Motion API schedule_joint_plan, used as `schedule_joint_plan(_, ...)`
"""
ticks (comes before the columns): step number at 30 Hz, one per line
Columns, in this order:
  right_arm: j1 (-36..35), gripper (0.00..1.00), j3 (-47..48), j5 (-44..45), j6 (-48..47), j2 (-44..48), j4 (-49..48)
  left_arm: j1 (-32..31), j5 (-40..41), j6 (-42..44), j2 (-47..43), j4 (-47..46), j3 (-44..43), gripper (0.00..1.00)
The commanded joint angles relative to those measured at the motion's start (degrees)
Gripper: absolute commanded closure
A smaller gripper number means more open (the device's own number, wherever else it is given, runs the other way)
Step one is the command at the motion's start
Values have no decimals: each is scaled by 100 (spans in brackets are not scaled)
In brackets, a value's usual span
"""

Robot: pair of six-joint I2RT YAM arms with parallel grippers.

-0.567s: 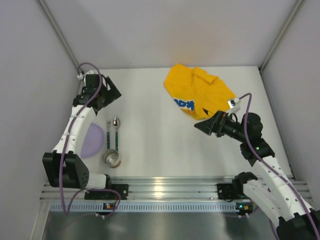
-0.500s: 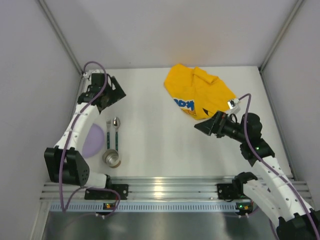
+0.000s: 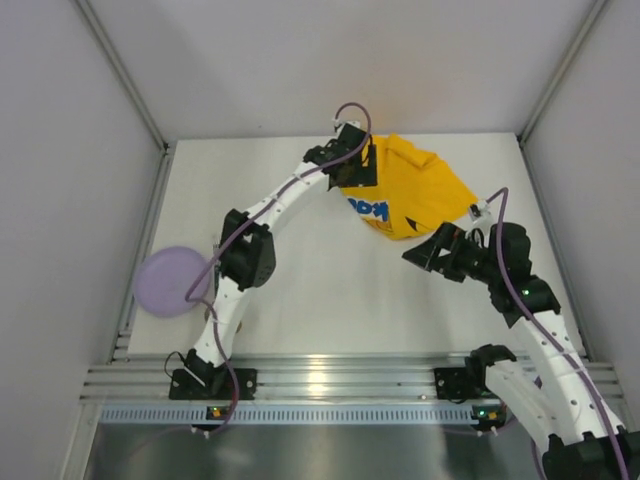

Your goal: Set the dinner table for one person

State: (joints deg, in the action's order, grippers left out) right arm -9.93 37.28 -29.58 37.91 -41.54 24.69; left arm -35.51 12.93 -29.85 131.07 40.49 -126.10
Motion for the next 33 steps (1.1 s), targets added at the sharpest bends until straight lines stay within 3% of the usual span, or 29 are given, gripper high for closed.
schedule_joint_plan(1, 114, 0, 508, 356, -354, 356, 817, -158, 61, 172, 829, 557, -1246, 2)
schedule_joint_plan(6, 132, 0, 807, 857, -495, 594, 1556, -483, 34, 532, 1228, 126, -1329, 2)
schedule_joint_plan(14, 150, 0, 974, 1253, -434, 796, 1979, -475, 96, 392, 1755, 380, -1303, 2)
schedule_joint_plan(16, 150, 0, 948, 1253, -416, 753, 1987, -466, 61, 366, 1852, 416, -1242, 9)
schedule_joint_plan(17, 141, 0, 939, 1253, -407, 744, 1987, -457, 0, 357, 1870, 425, -1215, 15)
schedule_joint_plan(18, 150, 0, 922, 1253, -390, 709, 1987, -457, -18, 348, 1887, 442, -1180, 29)
schedule_joint_plan(21, 150, 0, 922, 1262, -390, 630, 1970, -422, -88, 339, 1932, 486, -1101, 46)
schedule_joint_plan(23, 141, 0, 904, 1245, -399, 586, 1935, -361, -168, 313, 1914, 512, -1004, 73)
schedule_joint_plan(24, 150, 0, 895, 1244, -399, 559, 1917, -334, -185, 304, 1897, 539, -960, 92)
schedule_joint_plan(25, 150, 0, 887, 1227, -399, 507, 1856, -317, -133, 286, 1862, 635, -812, 100)
schedule_joint_plan(30, 141, 0, 843, 1008, -416, 209, 1592, -132, 271, 392, 940, 478, 514, 100)
schedule_joint_plan(33, 141, 0, 790, 867, -407, 50, 1408, 122, 237, 523, 116, 47, 2067, 100)
